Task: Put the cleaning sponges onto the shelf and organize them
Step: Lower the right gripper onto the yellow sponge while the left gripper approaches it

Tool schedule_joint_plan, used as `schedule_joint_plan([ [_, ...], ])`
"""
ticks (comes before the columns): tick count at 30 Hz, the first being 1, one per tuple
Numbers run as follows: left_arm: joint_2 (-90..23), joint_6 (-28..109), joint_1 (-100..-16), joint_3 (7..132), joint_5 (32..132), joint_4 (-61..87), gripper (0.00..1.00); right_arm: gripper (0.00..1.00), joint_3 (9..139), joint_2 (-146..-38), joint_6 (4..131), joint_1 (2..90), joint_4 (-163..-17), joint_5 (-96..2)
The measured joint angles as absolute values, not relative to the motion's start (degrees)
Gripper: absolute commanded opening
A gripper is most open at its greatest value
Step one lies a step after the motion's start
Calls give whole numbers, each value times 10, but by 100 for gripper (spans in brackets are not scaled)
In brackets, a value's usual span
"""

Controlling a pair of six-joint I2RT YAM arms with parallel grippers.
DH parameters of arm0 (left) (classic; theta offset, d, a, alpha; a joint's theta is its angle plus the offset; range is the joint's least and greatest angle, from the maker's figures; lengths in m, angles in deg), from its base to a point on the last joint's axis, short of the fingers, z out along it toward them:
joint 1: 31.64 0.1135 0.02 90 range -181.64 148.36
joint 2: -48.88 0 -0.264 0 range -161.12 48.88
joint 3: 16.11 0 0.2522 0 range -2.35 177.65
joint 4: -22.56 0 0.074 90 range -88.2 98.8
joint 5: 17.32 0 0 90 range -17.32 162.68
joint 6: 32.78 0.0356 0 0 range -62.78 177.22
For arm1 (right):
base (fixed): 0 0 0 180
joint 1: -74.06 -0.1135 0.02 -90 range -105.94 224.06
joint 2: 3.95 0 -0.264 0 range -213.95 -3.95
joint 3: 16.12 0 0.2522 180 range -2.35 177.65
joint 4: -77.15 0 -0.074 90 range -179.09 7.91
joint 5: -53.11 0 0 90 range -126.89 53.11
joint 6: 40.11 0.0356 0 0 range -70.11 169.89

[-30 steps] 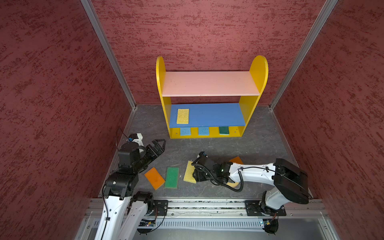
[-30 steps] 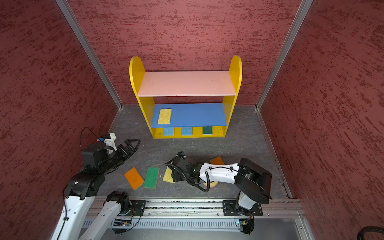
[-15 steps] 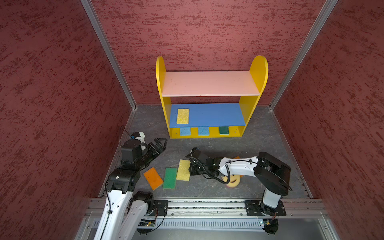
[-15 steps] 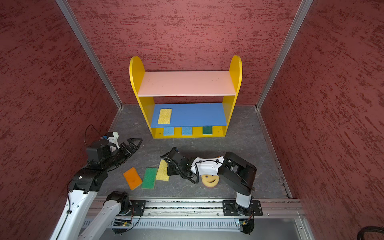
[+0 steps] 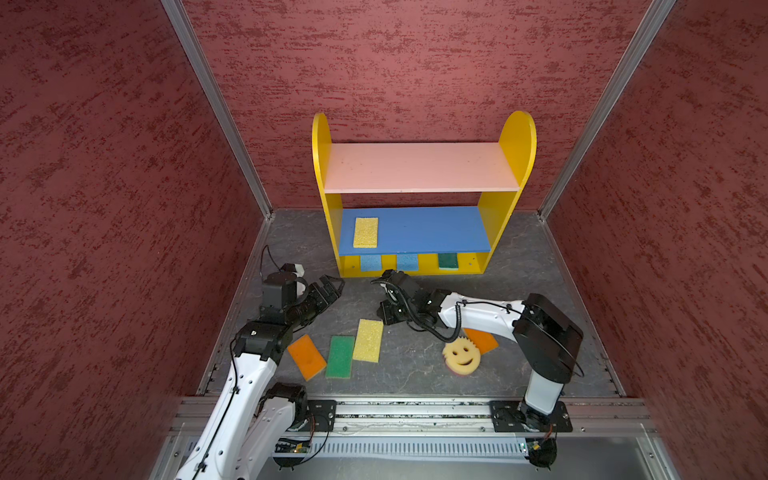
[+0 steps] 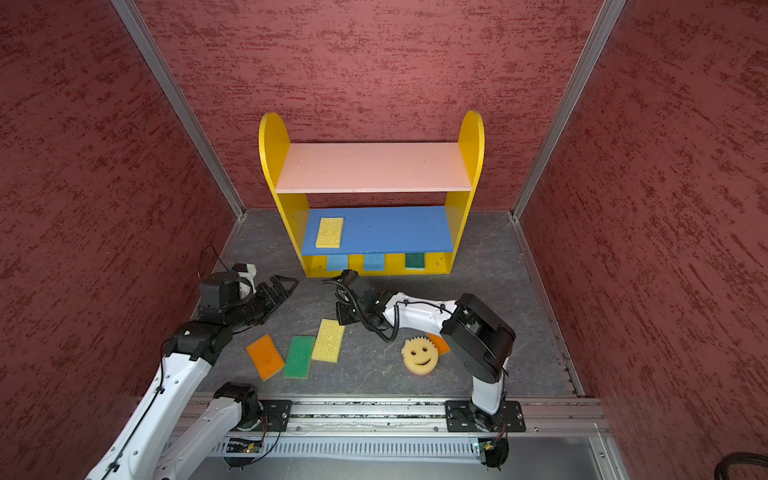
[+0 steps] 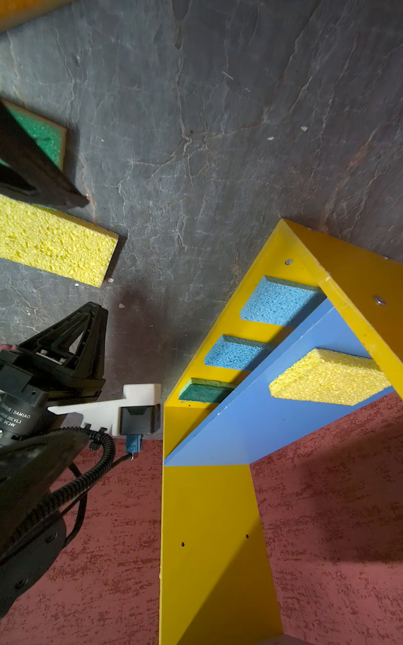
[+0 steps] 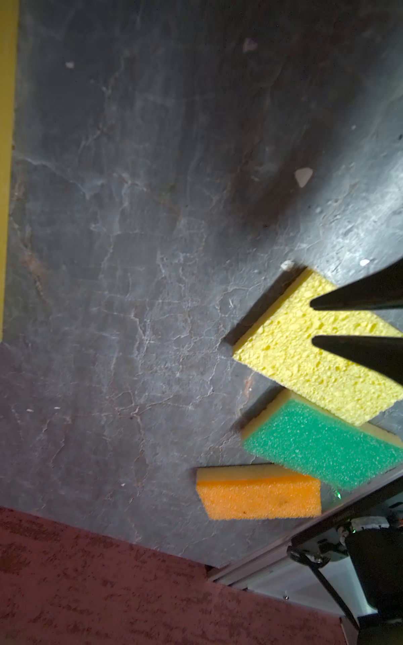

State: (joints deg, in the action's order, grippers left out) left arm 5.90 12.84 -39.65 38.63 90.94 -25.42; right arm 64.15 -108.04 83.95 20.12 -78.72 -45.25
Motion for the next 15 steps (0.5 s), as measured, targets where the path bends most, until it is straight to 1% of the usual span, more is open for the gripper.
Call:
schedule_joint_plan([
  [1,57,126,-405,385,908,-249,97,45,642,-1080,833,201,-782,-452],
  [2,54,125,-412,384,905,-245,96,50,642,-1080,831,201,-779,-452],
  [3,53,124,-423,382,903,-242,96,54,639,-1080,827,201,-775,-452],
  [5,52,116,-441,378,897,-241,96,56,630,-1078,824,201,-768,-453],
  [7,56,109,-460,371,887,-240,96,55,613,-1074,825,200,-764,-456],
  [12,87,81,-505,339,851,-239,95,43,583,-1071,829,191,-763,-468],
  [15,107,61,-535,319,826,-239,95,41,562,-1068,844,177,-779,-478],
])
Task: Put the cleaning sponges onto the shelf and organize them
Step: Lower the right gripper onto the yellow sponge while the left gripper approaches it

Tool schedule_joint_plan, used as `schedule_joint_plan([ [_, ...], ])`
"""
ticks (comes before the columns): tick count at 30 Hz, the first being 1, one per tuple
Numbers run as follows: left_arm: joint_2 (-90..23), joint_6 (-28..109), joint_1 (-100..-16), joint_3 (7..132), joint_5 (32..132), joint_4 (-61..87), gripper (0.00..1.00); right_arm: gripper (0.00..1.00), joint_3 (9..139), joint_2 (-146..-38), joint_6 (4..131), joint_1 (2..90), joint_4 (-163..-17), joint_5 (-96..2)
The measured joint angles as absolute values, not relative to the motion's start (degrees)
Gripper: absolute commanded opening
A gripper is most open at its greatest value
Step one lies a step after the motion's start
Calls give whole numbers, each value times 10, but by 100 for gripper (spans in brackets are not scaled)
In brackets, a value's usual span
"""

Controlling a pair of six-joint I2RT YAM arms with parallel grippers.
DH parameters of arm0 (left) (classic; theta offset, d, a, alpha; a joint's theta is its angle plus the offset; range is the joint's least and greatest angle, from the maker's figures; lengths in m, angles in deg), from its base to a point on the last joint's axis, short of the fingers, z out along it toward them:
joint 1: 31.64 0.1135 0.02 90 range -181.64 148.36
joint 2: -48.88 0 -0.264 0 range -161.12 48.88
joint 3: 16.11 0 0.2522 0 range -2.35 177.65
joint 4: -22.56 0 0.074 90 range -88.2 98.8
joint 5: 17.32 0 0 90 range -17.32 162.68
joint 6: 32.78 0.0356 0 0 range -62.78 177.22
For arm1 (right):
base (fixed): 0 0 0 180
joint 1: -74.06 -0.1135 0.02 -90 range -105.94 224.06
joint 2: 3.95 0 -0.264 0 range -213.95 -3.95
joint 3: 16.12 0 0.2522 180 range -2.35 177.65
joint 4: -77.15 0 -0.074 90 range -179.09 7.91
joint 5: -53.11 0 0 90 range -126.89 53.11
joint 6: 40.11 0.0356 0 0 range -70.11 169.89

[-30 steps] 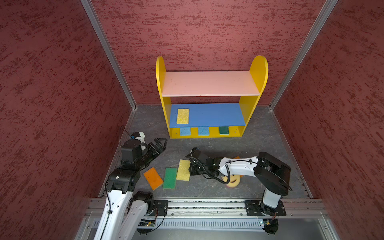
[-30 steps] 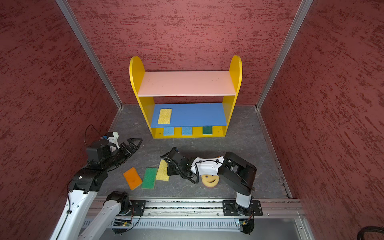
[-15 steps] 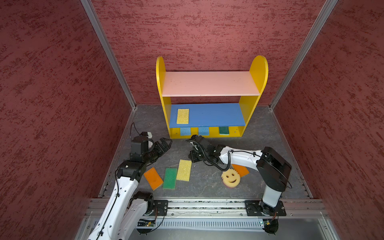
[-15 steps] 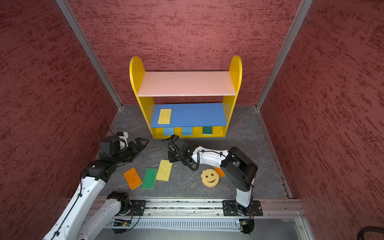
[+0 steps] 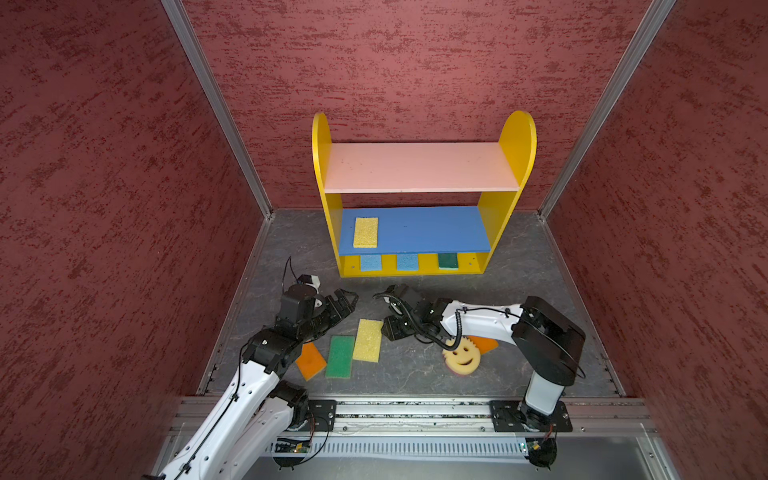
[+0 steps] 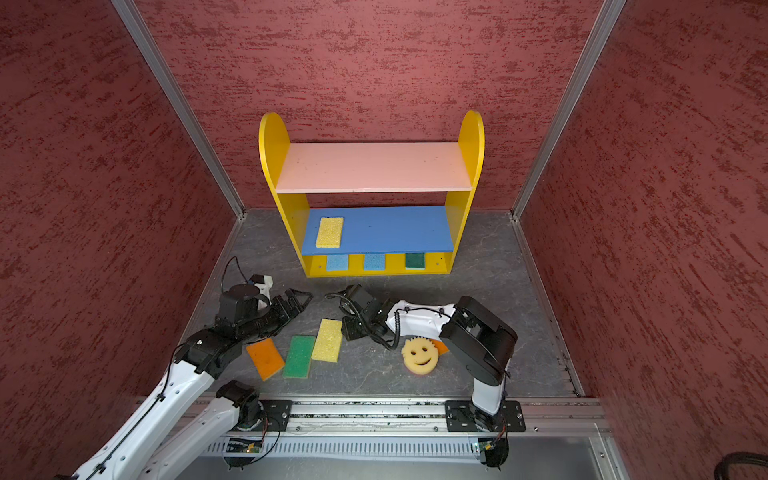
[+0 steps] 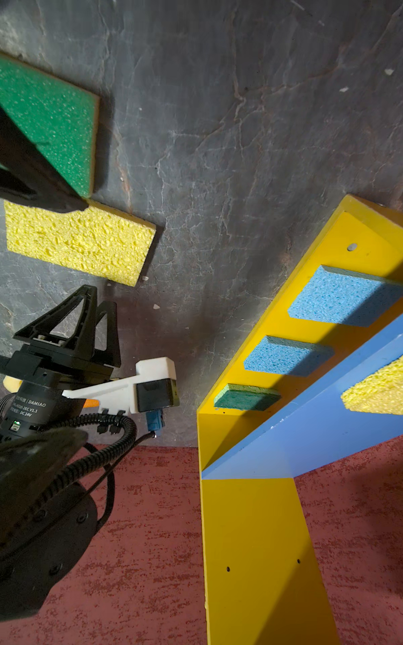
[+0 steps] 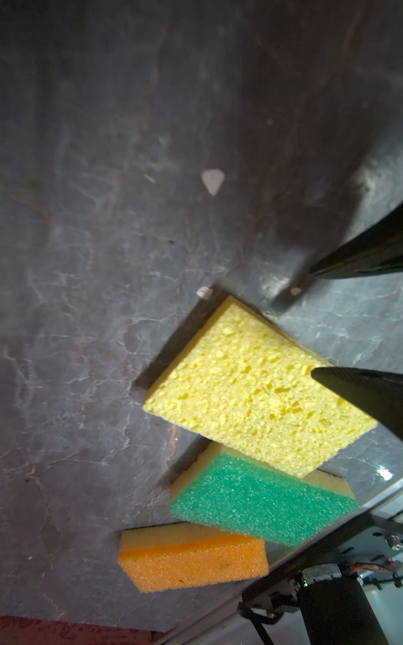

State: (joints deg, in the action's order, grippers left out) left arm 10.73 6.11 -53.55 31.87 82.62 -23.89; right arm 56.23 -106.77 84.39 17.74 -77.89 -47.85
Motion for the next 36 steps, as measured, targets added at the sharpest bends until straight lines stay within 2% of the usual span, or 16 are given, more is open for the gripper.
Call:
schedule_joint_plan([
  [5,101,33,-573,294,788,-229,95,42,522,-1061,871,166,-811,-508],
  [14,-7,15,-598,310,749,-182,95,43,548,-1075,876,166,-839,-546],
  [20,-45,18,-598,334,739,-162,95,29,563,-1108,880,166,-858,-555],
  [23,-56,22,-593,339,739,-155,95,9,563,-1114,887,167,-863,-556],
  [25,-59,23,-589,340,741,-150,95,1,563,-1116,888,167,-864,-556],
  [36,-55,30,-566,339,764,-141,97,0,598,-1105,841,194,-819,-544],
])
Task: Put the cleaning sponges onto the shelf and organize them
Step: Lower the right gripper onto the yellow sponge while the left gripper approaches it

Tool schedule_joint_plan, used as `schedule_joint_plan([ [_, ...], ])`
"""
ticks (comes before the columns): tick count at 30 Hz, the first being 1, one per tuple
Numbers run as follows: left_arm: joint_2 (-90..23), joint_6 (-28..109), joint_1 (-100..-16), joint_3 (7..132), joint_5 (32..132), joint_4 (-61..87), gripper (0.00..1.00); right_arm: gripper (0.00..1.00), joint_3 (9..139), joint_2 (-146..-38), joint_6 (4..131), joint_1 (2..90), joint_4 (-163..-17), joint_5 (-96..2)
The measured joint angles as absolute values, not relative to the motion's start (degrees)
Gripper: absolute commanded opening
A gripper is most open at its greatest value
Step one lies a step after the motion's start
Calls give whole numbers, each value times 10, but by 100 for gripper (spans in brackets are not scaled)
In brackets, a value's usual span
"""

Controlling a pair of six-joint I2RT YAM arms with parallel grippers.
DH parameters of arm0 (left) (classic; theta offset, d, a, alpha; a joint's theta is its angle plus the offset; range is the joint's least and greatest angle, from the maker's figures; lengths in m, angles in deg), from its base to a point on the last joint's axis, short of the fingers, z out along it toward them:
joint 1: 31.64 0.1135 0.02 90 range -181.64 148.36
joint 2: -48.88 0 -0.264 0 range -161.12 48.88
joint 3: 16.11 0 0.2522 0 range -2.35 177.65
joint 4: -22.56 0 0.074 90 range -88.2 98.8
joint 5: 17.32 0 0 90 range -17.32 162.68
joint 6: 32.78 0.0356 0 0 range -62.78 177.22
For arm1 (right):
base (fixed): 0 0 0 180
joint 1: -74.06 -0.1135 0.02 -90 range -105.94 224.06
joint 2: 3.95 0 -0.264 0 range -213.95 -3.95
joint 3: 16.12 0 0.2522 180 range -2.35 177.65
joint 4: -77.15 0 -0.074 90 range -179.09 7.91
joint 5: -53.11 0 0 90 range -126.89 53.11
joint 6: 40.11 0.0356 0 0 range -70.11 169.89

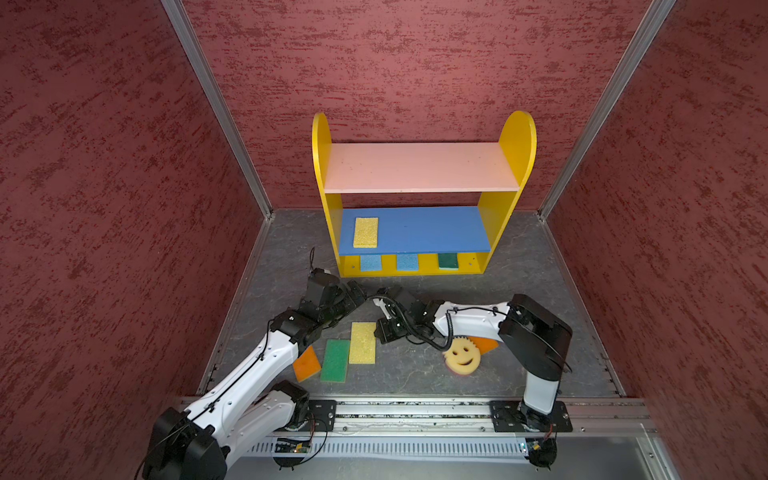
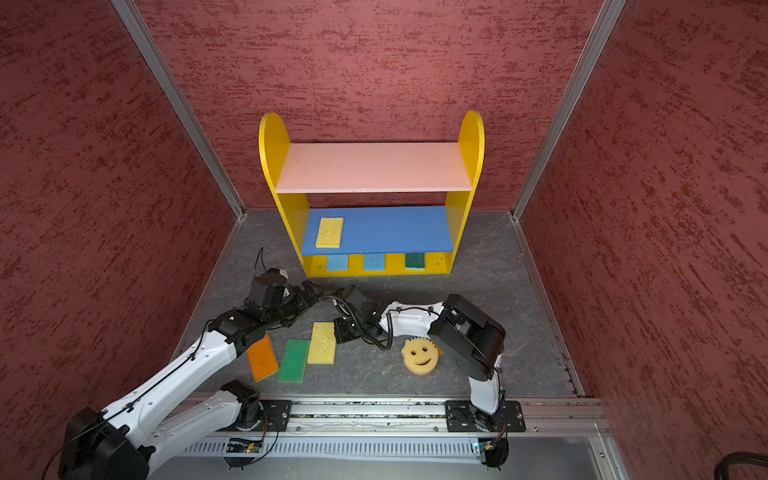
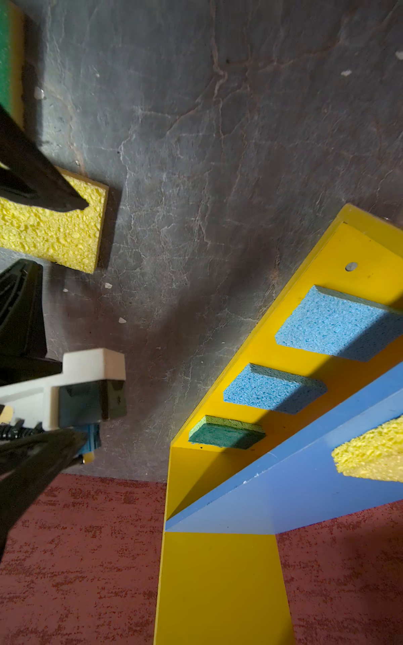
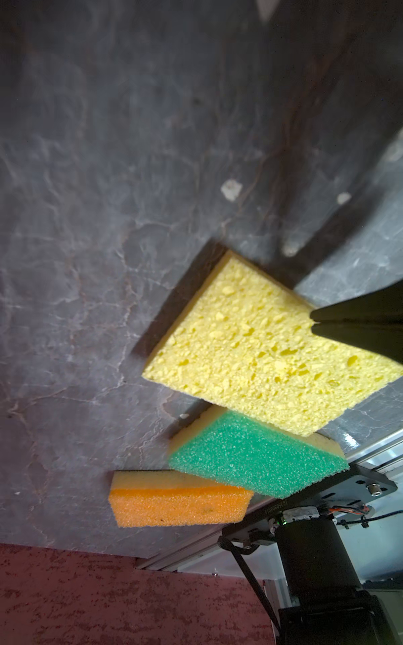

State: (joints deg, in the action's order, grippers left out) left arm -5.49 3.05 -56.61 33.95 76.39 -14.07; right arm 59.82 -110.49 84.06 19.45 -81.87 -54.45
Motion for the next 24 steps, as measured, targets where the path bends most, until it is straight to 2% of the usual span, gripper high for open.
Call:
schedule_joint_plan([
  [5,-50,37,-546,339,780,-141,97,0,608,-1077,820,226,-796,-530],
  [6,-49,37,-542,338,783,-141,98,3,610,-1073,819,230,-794,-528],
  [8,-45,39,-535,335,786,-141,98,34,616,-1070,821,235,-793,-527],
  [9,-43,40,-533,334,786,-141,98,43,617,-1070,820,235,-793,-527],
  [12,-42,41,-521,333,793,-141,98,54,616,-1071,828,228,-794,-529],
  [17,-40,41,-506,327,800,-138,98,56,613,-1086,846,203,-801,-533],
  [24,-59,41,-499,327,812,-126,98,39,614,-1130,859,179,-811,-546],
])
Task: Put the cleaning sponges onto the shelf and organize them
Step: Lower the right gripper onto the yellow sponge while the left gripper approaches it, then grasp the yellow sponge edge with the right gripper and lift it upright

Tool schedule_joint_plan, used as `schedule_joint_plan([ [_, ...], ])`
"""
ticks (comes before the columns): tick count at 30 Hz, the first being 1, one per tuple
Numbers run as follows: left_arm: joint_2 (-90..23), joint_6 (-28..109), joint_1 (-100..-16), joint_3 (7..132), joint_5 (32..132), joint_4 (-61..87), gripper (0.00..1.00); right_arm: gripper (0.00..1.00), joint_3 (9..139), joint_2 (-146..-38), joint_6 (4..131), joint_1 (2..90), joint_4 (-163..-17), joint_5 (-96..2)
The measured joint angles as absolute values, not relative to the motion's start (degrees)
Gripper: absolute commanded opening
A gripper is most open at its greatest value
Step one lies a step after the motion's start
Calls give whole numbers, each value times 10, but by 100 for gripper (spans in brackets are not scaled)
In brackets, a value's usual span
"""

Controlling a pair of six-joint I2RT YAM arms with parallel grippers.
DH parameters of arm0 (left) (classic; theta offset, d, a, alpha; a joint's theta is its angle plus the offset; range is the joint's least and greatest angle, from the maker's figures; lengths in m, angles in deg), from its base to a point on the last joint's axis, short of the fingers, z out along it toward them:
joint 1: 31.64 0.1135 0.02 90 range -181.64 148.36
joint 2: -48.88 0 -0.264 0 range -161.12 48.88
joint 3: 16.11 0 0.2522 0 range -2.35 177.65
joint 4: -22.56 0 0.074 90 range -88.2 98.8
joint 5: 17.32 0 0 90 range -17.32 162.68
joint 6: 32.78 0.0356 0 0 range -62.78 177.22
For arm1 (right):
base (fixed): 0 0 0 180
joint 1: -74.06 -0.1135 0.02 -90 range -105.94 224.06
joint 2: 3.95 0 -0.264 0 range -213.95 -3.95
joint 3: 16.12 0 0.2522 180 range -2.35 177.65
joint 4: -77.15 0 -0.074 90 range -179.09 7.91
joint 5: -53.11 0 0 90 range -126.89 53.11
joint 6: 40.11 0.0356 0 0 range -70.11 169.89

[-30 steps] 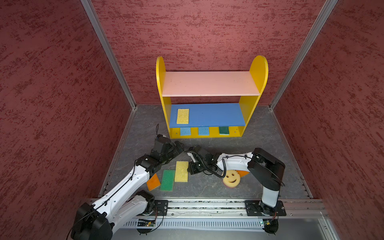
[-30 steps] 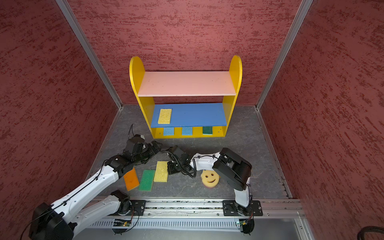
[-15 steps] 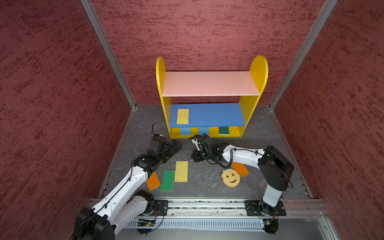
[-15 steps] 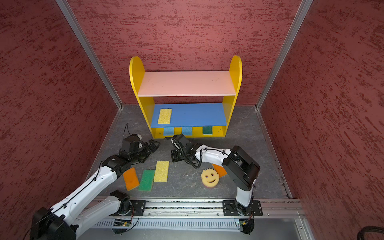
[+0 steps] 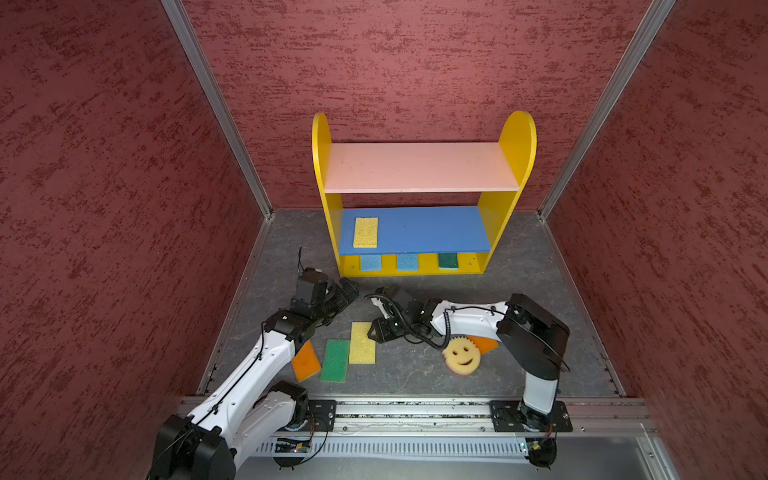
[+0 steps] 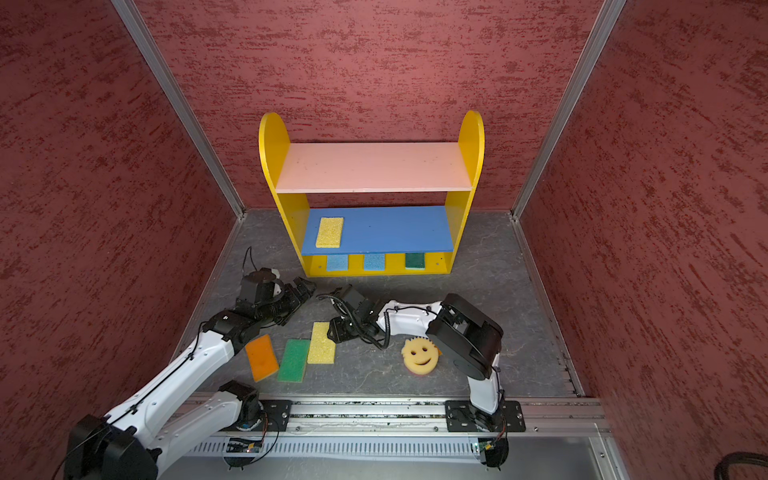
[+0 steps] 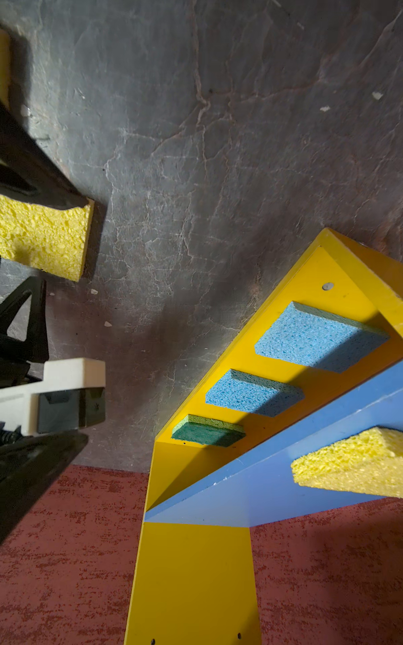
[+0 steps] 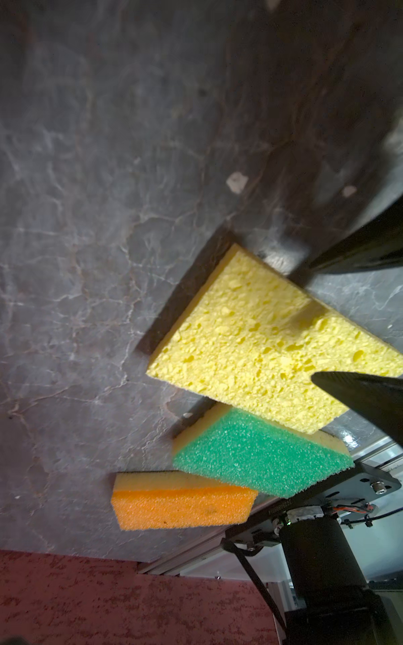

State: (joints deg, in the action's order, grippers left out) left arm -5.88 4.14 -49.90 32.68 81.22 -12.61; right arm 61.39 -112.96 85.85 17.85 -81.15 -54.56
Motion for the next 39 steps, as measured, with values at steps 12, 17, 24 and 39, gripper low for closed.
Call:
schedule_joint_plan([
  [12,-70,42,-496,327,817,-119,98,0,653,-1177,857,180,-811,-551],
  [17,-70,42,-494,327,821,-118,98,0,655,-1177,843,188,-808,-551],
  [24,-72,55,-499,327,836,-117,97,0,647,-1126,811,253,-781,-543],
  [39,-113,67,-552,356,878,-78,99,0,646,-968,774,330,-761,-540],
])
